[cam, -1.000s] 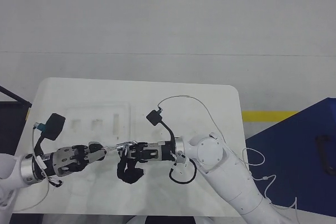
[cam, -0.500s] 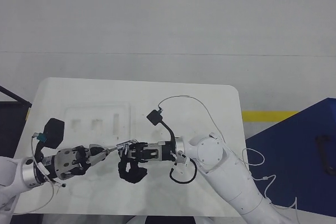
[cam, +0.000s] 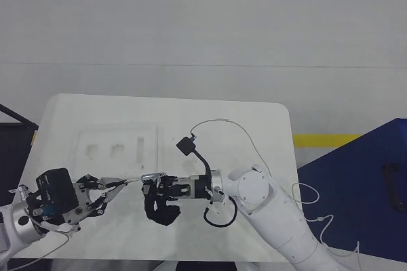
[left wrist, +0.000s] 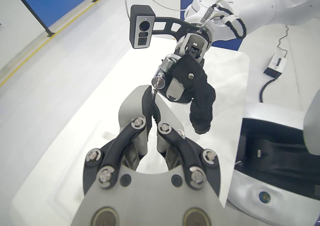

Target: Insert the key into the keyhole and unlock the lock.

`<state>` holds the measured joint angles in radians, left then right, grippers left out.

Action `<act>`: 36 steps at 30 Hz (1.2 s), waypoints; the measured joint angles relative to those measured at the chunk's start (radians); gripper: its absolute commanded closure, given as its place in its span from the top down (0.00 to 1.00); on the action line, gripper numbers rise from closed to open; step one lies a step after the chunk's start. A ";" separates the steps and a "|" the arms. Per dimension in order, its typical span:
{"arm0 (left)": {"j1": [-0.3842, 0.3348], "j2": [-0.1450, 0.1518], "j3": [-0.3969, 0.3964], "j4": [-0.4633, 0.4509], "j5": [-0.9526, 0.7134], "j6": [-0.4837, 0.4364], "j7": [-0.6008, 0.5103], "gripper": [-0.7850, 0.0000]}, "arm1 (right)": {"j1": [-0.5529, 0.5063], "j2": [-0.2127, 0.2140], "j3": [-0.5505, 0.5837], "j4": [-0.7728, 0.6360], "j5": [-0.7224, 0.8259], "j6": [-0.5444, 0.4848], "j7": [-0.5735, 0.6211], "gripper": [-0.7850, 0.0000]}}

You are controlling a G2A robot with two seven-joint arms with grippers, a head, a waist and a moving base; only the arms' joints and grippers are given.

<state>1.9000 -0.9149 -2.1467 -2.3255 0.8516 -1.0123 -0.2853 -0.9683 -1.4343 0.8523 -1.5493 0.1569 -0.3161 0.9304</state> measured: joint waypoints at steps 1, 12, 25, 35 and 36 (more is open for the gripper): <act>0.005 -0.005 0.000 -0.009 0.071 0.000 0.052 0.00 | 0.001 0.000 -0.001 0.002 0.003 0.001 0.001 0.00; 0.053 -0.032 0.032 -0.002 0.558 0.079 0.471 0.00 | 0.004 0.000 -0.005 0.006 0.010 -0.001 -0.005 0.00; 0.053 -0.032 0.032 -0.002 0.539 0.079 0.462 1.00 | -0.043 0.011 0.018 -0.047 -0.032 0.003 -0.069 0.00; 0.053 -0.032 0.032 -0.002 0.539 0.079 0.462 1.00 | -0.082 0.030 0.080 -0.090 -0.139 0.025 -0.156 0.00; 0.053 -0.032 0.032 -0.002 0.539 0.079 0.462 1.00 | -0.086 0.033 0.091 -0.095 -0.149 0.033 -0.160 0.00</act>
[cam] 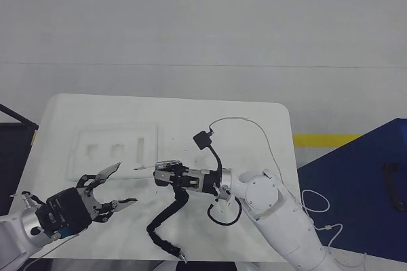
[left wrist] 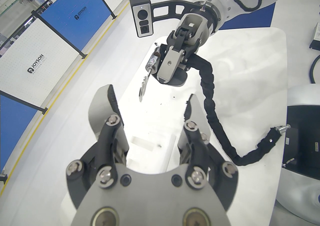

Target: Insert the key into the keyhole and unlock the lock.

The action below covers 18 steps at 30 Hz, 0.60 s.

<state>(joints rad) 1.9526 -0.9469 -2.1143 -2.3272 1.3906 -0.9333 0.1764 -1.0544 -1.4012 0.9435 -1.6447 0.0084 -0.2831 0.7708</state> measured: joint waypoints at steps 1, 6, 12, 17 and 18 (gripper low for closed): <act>0.000 0.000 0.000 0.000 0.000 0.000 0.000 1.00 | -0.003 0.003 0.012 -0.006 -0.017 0.010 -0.004 0.00; 0.000 0.000 0.000 0.000 0.000 0.000 0.000 1.00 | -0.036 0.023 0.086 -0.050 -0.080 0.061 -0.013 0.00; 0.000 0.000 0.003 0.006 -0.006 0.001 0.000 1.00 | -0.082 0.048 0.191 -0.097 -0.133 0.110 -0.009 0.00; -0.041 0.004 -0.035 0.097 -0.218 -0.012 -0.057 1.00 | -0.113 0.067 0.291 -0.159 -0.118 0.128 0.002 0.00; -0.048 0.005 -0.042 0.113 -0.269 -0.013 -0.077 1.00 | -0.117 0.070 0.304 -0.169 -0.116 0.130 0.006 0.00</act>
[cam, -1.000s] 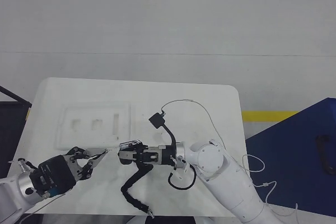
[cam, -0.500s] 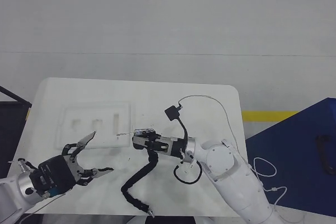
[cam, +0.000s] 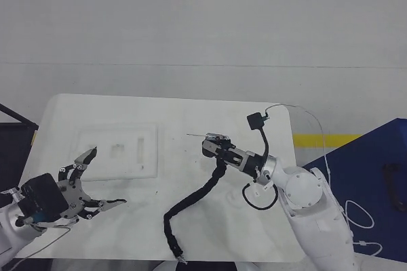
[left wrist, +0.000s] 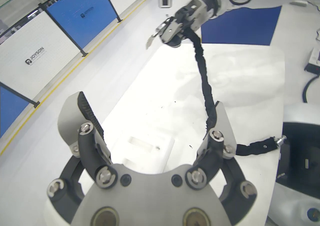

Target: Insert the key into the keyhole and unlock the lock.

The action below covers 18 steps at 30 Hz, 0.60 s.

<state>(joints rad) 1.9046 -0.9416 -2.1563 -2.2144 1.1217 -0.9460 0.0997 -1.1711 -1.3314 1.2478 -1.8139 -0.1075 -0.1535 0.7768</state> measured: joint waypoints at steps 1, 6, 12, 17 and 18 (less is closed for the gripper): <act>-0.006 0.002 -0.005 0.015 -0.052 -0.001 -0.023 1.00 | -0.003 0.002 0.011 -0.008 0.001 0.003 0.004 0.00; -0.031 0.014 0.002 0.054 -0.297 0.012 -0.174 1.00 | 0.006 0.010 0.025 -0.019 -0.035 0.031 0.010 0.00; -0.030 0.014 0.002 0.053 -0.284 0.011 -0.160 1.00 | 0.064 0.008 -0.038 0.010 -0.121 0.070 -0.010 0.00; -0.030 0.014 0.002 0.053 -0.285 0.011 -0.161 1.00 | 0.179 0.003 -0.064 0.075 -0.094 0.122 0.043 0.00; -0.030 0.014 0.002 0.053 -0.285 0.011 -0.161 1.00 | 0.206 0.001 -0.072 0.097 -0.089 0.130 0.052 0.00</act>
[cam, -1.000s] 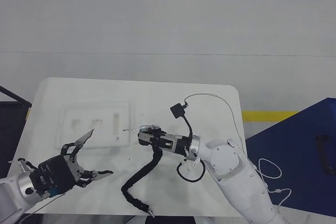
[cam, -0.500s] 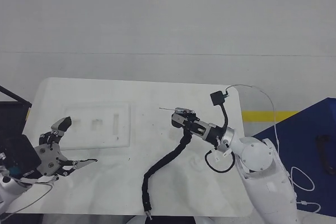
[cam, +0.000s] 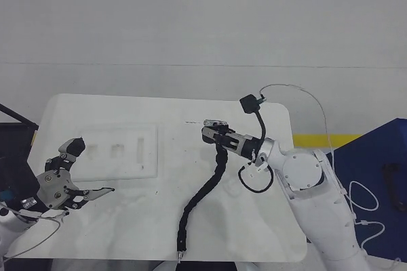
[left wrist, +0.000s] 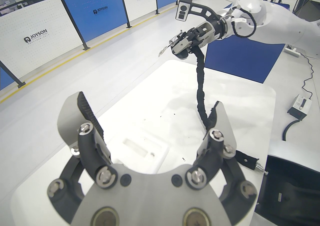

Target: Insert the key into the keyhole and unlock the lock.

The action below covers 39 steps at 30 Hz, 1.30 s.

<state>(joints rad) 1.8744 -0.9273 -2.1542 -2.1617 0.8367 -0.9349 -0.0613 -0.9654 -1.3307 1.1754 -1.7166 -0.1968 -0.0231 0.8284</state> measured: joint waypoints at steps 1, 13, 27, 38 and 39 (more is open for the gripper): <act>0.000 0.000 0.000 0.000 0.000 0.000 0.000 1.00 | 0.036 -0.003 -0.014 0.028 0.003 0.010 0.009 0.00; 0.000 0.000 0.000 0.000 0.000 0.000 0.000 1.00 | 0.313 -0.030 -0.106 0.212 0.030 0.062 0.051 0.00; 0.000 0.000 0.000 0.000 0.000 0.000 0.000 1.00 | 0.209 -0.012 -0.167 0.244 -0.070 0.022 0.145 0.00; 0.000 0.000 0.000 0.000 0.000 0.000 0.000 1.00 | 0.181 -0.025 -0.352 0.294 -0.313 0.171 0.224 1.00; 0.000 0.000 0.000 0.000 0.000 0.000 0.000 1.00 | 0.184 -0.027 -0.358 0.295 -0.310 0.173 0.232 1.00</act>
<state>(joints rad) 1.8744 -0.9273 -2.1542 -2.1617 0.8367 -0.9349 -0.0612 -0.7815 -1.3575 0.8171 -1.4215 -0.5067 0.1503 1.0601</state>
